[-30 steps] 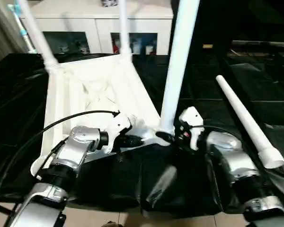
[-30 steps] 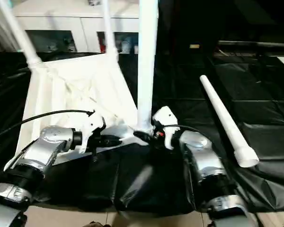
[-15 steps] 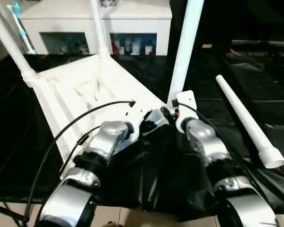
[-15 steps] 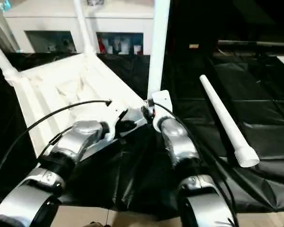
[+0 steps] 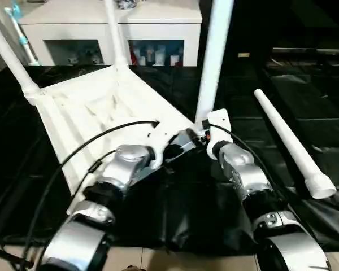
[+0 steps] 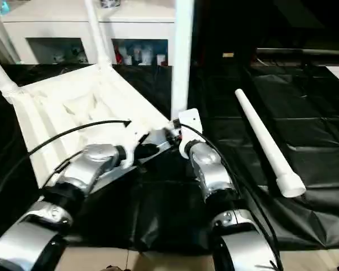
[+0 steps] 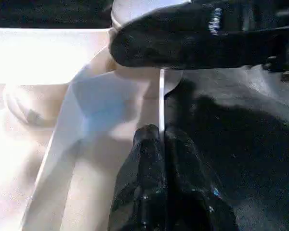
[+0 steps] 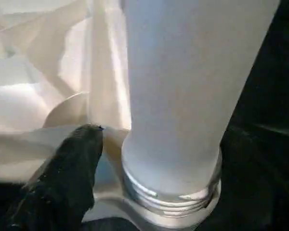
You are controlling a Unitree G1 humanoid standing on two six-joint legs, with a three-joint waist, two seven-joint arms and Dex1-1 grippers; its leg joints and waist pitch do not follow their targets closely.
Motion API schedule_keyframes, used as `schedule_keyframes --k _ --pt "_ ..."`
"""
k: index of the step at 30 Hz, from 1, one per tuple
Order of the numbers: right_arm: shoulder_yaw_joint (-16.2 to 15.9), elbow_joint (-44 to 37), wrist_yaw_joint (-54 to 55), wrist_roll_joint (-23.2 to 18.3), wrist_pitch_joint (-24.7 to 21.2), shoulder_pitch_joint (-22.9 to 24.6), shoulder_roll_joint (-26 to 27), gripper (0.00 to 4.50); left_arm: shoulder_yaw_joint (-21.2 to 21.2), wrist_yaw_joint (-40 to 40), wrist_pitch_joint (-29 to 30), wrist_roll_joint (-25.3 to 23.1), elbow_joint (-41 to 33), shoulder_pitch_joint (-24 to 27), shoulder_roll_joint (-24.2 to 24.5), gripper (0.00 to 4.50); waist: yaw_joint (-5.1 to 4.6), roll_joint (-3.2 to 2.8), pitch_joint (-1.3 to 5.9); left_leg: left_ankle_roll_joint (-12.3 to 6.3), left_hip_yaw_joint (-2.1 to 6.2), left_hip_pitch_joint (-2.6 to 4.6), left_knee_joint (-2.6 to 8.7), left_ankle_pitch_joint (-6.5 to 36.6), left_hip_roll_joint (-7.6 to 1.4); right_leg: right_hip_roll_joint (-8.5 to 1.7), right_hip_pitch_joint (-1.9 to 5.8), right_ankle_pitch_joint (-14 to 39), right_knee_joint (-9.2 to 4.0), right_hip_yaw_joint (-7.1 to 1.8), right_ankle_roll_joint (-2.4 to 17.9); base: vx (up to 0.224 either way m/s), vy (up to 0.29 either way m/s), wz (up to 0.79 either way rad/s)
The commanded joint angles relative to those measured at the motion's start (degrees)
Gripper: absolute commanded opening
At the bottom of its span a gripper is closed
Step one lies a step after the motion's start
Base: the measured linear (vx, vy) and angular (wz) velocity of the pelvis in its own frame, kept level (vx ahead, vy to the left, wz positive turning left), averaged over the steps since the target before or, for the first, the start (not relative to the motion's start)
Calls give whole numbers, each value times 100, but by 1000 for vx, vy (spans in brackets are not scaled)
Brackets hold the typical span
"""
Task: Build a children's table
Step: Rotate leg to tighten
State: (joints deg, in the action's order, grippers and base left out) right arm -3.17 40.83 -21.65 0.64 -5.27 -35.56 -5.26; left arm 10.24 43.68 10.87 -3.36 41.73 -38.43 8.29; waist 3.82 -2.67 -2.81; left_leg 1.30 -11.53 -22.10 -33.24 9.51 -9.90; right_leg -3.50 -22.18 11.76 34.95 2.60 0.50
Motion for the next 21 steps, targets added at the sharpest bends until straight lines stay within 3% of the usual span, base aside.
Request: schedule_keyframes --k 1,3,4,7,11,14,17,21 --pt "-348 -228 -621 78 180 106 -106 383 225 571 -91 116 -194 176 59 0 45 86 362 -257 206 112 355 1139 -371 -537 247 586 -412 -260 1309 0 0 0" --pt "-372 -349 -1029 40 285 236 -358 383 294 972 -204 214 -374 298 218 0 45 75 357 -335 181 109 337 1084 -358 -538 219 592 -420 -267 1358 0 0 0" --pt "-367 -375 -1137 24 317 267 -432 383 309 1084 -242 241 -417 333 267 0 59 122 344 -350 178 98 336 1098 -357 -544 229 712 -427 -266 1345 0 0 0" --pt "-308 -536 -1796 -112 423 445 -882 383 358 1778 -388 444 -733 570 584 0 127 86 355 -354 175 117 330 1106 -384 -525 215 790 -415 -258 1310 0 0 0" --pt "-285 -746 -2161 -268 453 560 -1176 383 275 1921 -326 552 -961 676 705 0 158 81 348 -324 174 131 345 1152 -397 -521 189 776 -412 -263 1333 0 0 0" --pt "-239 -830 -2302 -358 469 604 -1290 383 210 1747 -389 482 -809 612 718 0 155 90 353 -331 173 115 336 1107 -379 -524 195 730 -404 -262 1339 0 0 0" --pt "-230 -1018 -2472 -405 484 757 -1417 383 66 1074 -664 337 -490 411 564 0 168 108 346 -349 168 111 322 1111 -361 -526 197 850 -433 -265 1286 0 0 0" --pt "-120 -1539 -2710 -502 400 1196 -1720 383 -36 361 -812 201 -189 126 366 0 200 155 341 -387 187 89 317 1117 -349 -527 228 1072 -456 -261 1073 0 0 0"
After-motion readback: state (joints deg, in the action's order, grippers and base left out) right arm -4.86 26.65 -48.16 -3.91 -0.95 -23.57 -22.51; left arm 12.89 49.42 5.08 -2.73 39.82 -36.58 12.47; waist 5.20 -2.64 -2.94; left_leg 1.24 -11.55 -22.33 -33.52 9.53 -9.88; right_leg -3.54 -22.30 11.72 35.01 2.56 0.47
